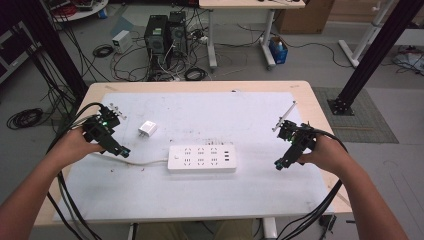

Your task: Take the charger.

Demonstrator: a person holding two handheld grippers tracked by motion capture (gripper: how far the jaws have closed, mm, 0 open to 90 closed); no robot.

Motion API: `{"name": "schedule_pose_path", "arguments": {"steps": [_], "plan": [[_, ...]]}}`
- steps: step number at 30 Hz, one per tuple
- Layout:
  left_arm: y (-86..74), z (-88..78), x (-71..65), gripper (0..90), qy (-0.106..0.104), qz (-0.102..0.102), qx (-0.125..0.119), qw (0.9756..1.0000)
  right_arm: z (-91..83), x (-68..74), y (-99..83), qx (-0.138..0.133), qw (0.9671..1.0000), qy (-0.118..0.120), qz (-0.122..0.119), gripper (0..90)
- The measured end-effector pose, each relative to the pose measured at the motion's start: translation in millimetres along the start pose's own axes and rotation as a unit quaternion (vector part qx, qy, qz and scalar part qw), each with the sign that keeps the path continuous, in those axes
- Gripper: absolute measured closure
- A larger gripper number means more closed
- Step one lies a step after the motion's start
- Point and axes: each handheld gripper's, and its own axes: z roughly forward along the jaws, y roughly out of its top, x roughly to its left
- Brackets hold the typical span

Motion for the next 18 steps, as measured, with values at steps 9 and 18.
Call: {"name": "schedule_pose_path", "arguments": {"steps": [9,18], "plan": [[2.8,-2.5,-1.4,2.3,0.013,-0.004,0.000,0.9999,-2.8,1.0,-1.6,-0.004,1.0000,-0.005,0.001,1.9],[7.0,-2.0,2.9,2.3,0.037,-0.042,-0.014,0.9983,-4.6,-0.1,-1.4,-0.005,0.9999,-0.009,-0.001,2.0]]}}
